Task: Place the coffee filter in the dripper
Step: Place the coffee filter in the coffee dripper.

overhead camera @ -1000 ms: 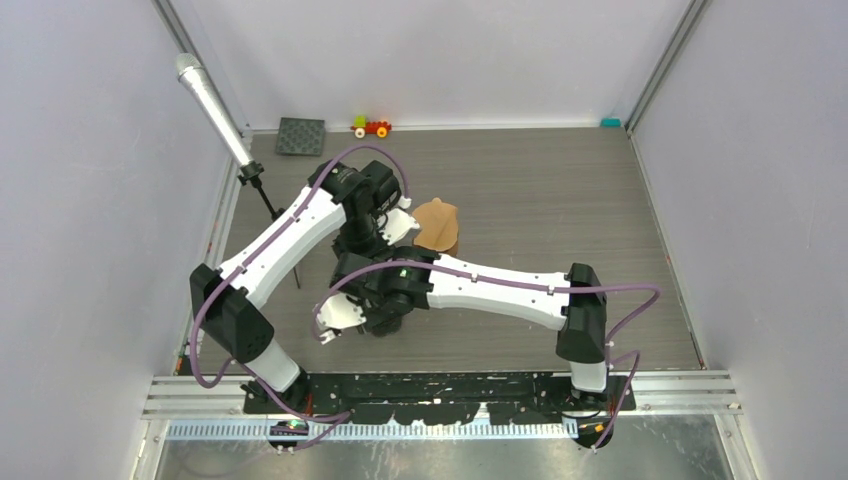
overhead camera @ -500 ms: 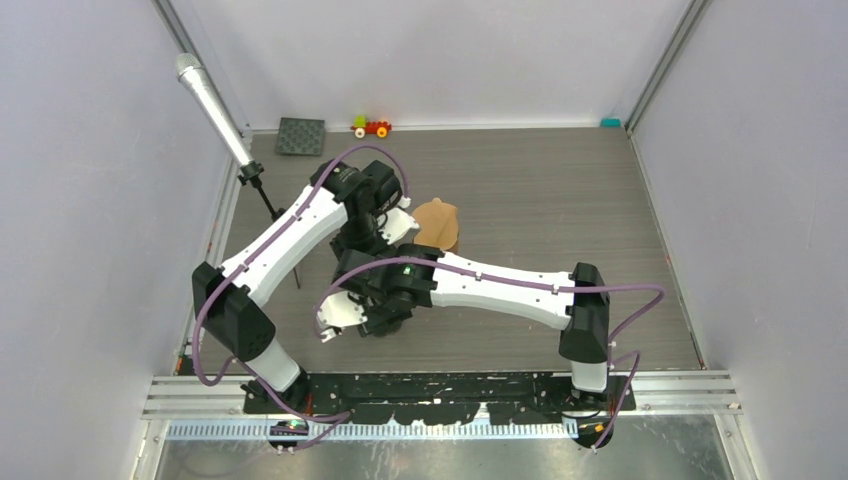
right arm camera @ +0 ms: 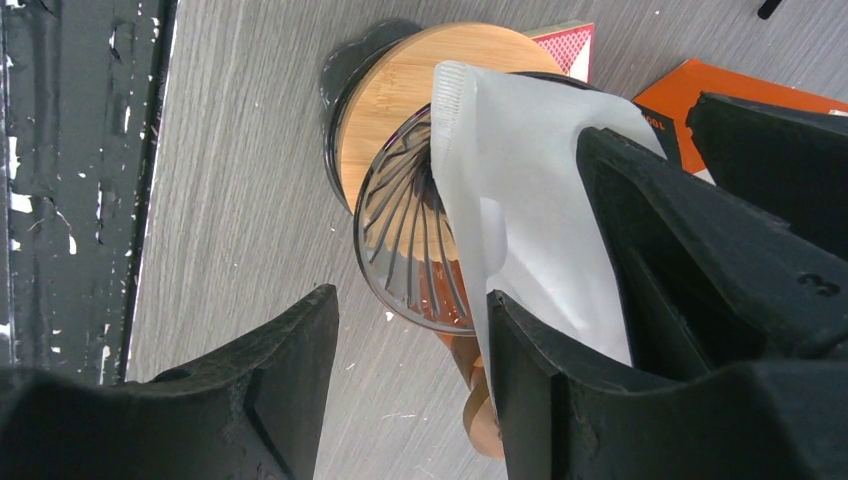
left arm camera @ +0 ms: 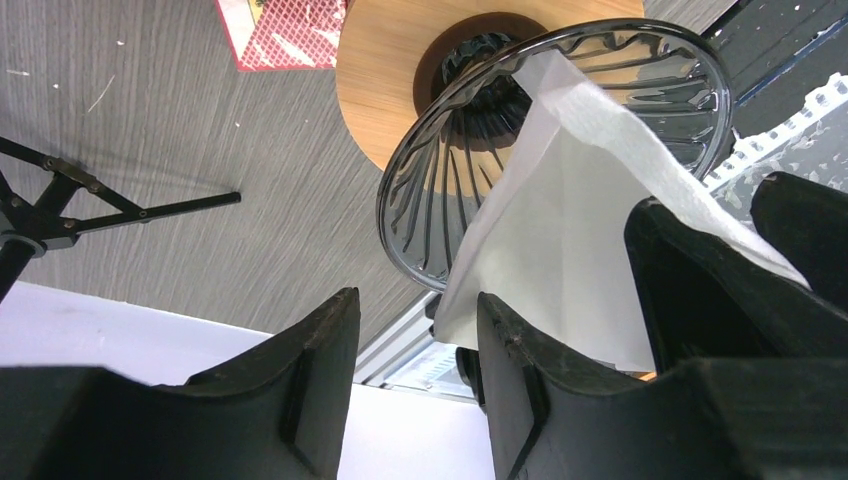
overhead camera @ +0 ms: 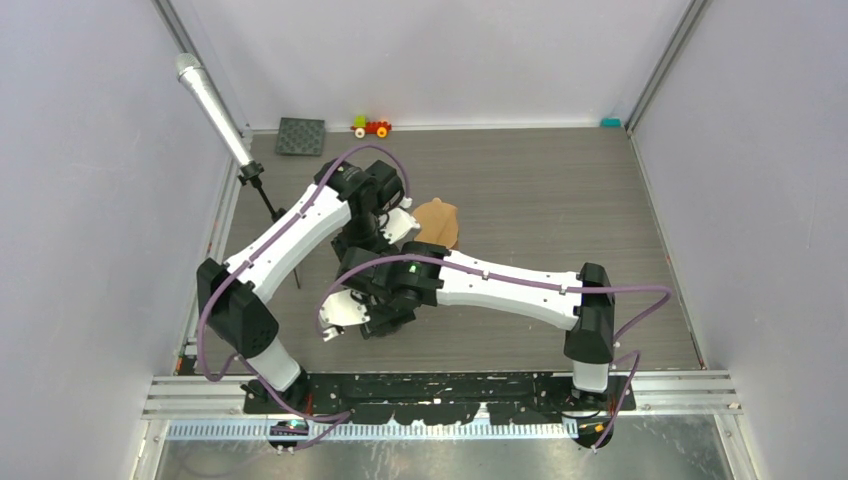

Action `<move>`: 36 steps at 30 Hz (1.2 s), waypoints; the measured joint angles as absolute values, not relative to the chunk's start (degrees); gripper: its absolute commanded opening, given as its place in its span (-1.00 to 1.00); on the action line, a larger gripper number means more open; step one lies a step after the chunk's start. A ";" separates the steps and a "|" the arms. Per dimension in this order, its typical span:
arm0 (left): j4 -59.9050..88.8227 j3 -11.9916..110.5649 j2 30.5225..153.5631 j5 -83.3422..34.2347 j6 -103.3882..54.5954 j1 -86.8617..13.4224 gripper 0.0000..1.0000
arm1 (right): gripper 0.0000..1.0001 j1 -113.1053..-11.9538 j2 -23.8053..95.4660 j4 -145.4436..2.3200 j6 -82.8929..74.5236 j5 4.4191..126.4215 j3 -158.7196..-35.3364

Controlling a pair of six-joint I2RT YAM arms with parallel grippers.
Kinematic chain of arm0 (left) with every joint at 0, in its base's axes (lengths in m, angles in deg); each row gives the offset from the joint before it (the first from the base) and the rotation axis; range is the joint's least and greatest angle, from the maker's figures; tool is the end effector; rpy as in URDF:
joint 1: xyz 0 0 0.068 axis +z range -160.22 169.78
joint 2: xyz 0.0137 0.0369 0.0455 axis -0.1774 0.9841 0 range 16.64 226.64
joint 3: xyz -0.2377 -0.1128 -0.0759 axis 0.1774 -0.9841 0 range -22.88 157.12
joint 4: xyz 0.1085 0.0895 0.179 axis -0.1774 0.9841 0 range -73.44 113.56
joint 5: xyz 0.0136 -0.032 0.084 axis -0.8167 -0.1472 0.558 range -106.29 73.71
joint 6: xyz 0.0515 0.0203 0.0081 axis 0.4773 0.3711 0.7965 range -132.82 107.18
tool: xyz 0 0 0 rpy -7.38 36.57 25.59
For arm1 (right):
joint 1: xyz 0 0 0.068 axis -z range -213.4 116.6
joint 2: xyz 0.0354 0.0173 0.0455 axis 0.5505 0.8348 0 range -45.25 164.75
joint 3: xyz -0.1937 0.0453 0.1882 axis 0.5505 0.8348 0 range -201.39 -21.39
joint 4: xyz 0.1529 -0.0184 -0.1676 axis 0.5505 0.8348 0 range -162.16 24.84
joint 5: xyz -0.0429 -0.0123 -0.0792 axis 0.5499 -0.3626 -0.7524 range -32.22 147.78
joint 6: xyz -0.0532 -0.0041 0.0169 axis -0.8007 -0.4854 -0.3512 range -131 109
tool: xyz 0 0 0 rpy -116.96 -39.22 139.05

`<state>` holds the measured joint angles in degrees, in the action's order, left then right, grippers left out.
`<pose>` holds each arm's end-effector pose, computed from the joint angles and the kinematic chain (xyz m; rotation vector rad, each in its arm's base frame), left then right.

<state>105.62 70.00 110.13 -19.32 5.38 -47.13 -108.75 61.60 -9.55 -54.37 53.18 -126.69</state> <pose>0.1954 -0.1493 0.3233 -1.4516 -2.7815 0.0833 0.0930 0.3435 0.3203 -2.2982 1.3901 0.0661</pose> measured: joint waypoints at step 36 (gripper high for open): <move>102.60 67.18 111.68 -22.40 3.94 -47.13 -0.02 | 0.09 -108.60 61.64 -12.19 -54.33 54.12 -122.62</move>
